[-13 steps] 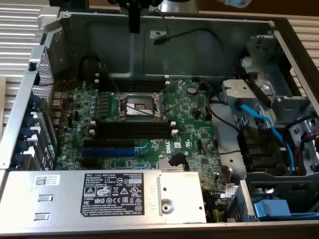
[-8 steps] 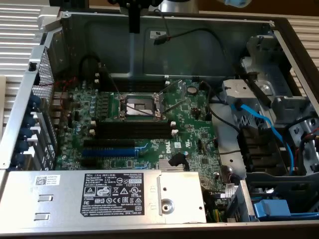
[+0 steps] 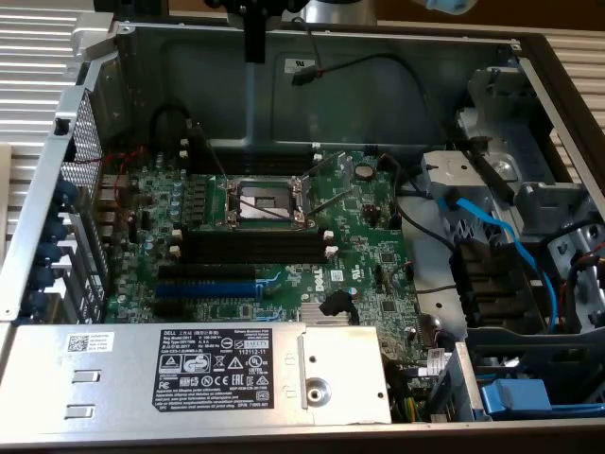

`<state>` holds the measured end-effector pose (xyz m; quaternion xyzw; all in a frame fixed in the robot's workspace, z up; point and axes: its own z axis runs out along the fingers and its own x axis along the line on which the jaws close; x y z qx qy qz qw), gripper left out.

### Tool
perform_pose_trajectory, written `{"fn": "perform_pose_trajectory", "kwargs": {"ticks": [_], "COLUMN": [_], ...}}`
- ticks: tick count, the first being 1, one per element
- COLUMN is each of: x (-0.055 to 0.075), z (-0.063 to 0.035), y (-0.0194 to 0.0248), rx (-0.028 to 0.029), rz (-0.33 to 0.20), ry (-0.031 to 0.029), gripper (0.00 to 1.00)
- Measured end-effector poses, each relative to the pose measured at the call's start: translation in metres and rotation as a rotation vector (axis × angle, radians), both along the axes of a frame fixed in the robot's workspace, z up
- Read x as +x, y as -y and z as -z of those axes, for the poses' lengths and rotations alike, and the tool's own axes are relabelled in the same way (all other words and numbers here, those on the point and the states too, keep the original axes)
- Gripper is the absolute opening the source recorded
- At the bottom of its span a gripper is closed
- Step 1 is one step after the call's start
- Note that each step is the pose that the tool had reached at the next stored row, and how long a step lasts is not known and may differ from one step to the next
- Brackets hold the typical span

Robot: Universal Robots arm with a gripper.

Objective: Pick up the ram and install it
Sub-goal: 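Reach for the ram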

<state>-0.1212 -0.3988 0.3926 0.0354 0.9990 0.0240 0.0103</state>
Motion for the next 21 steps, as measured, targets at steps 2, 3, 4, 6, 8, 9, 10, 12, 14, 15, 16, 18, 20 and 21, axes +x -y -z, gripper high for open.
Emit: {"fn": "perform_pose_trajectory", "kwargs": {"ticks": [2, 3, 4, 6, 8, 9, 10, 12, 14, 15, 16, 18, 20, 21], "x": [-0.001, -0.002, -0.004, -0.011, -0.02, -0.024, -0.029, -0.038, -0.047, -0.052, -0.056, -0.065, -0.074, -0.079], "z": [-0.0013, -0.0041, -0.0077, -0.013, -0.0155, -0.0164, -0.0172, -0.0188, -0.0206, -0.0215, -0.0223, -0.0237, -0.0242, -0.0243], "y": [0.0, 0.0, 0.0, 0.0, -0.0001, -0.0002, -0.0002, -0.0002, -0.0002, -0.0002, -0.0002, -0.0002, -0.0002, -0.0002], "rx": [-0.0003, -0.0001, 0.0001, -0.0001, -0.0001, -0.0001, 0.0, 0.0, 0.0, -0.0001, 0.0, -0.0002, 0.0, 0.0], "rz": [0.0, 0.0, 0.0, 0.0, 0.0, 0.0, 0.0, 0.0, 0.0, 0.0, 0.0, 0.0, 0.0, 0.0], "ry": [-0.0002, -0.0004, -0.0009, -0.0023, -0.0024, -0.0025, -0.0024, -0.0023, -0.0024, -0.0025, -0.0024, -0.0025, -0.0024, -0.0024], "gripper": [0.1, 0.1, 0.1, 0.1, 0.1, 0.1, 0.1, 0.1, 0.1, 0.1, 0.1, 0.1, 0.1, 0.1]}}
